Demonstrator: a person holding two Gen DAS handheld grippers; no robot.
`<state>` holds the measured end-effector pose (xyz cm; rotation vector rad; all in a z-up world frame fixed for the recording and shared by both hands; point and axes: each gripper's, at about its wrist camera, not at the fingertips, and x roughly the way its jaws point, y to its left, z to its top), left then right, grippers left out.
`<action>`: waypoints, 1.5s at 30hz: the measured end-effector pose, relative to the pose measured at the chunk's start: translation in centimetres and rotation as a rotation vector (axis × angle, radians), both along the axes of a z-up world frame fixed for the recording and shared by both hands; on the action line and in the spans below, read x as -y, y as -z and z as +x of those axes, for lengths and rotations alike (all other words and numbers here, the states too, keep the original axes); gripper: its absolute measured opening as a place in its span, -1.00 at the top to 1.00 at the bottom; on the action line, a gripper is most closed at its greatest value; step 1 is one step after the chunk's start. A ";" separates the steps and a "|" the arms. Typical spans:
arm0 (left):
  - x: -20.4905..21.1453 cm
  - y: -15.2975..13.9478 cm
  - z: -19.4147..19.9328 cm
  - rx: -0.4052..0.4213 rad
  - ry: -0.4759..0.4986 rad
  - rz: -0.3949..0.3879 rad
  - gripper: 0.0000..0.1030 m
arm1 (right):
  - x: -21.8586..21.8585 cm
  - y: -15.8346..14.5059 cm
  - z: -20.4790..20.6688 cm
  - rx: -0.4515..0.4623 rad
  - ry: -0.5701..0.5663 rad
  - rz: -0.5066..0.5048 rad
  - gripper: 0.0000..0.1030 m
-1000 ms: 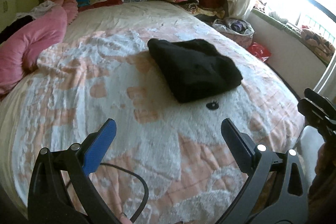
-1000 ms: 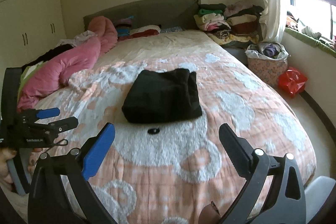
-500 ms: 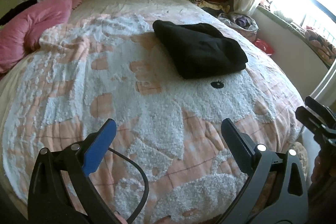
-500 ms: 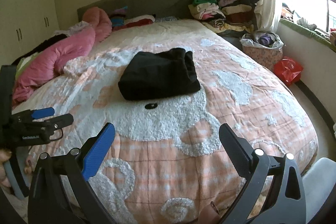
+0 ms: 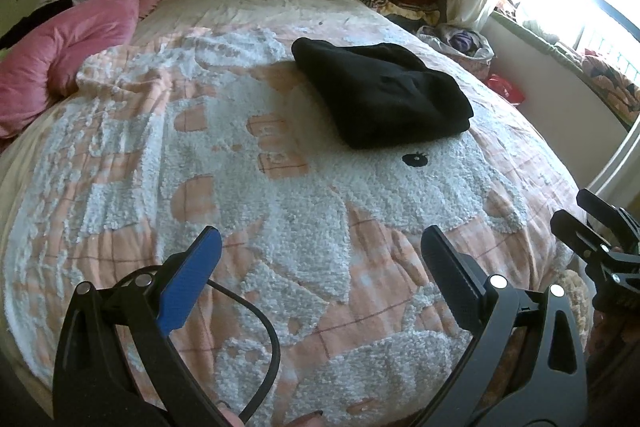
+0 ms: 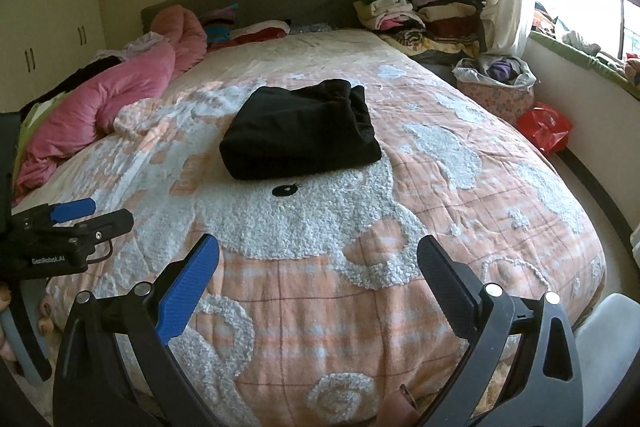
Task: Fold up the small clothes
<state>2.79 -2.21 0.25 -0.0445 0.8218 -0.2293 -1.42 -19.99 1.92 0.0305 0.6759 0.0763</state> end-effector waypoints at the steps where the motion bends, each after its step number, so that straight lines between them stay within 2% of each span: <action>1: 0.0 0.0 0.0 0.000 0.001 0.004 -0.82 | -0.1 0.0 0.0 0.001 0.000 -0.007 -0.91; 7: 0.4 0.2 -0.1 0.000 -0.001 0.029 -0.82 | -0.3 0.1 -0.2 0.002 0.001 -0.010 -0.91; 45: 0.7 -0.2 0.0 -0.019 -0.010 0.025 -0.82 | -0.2 -0.4 -0.8 0.005 0.007 -0.005 -0.91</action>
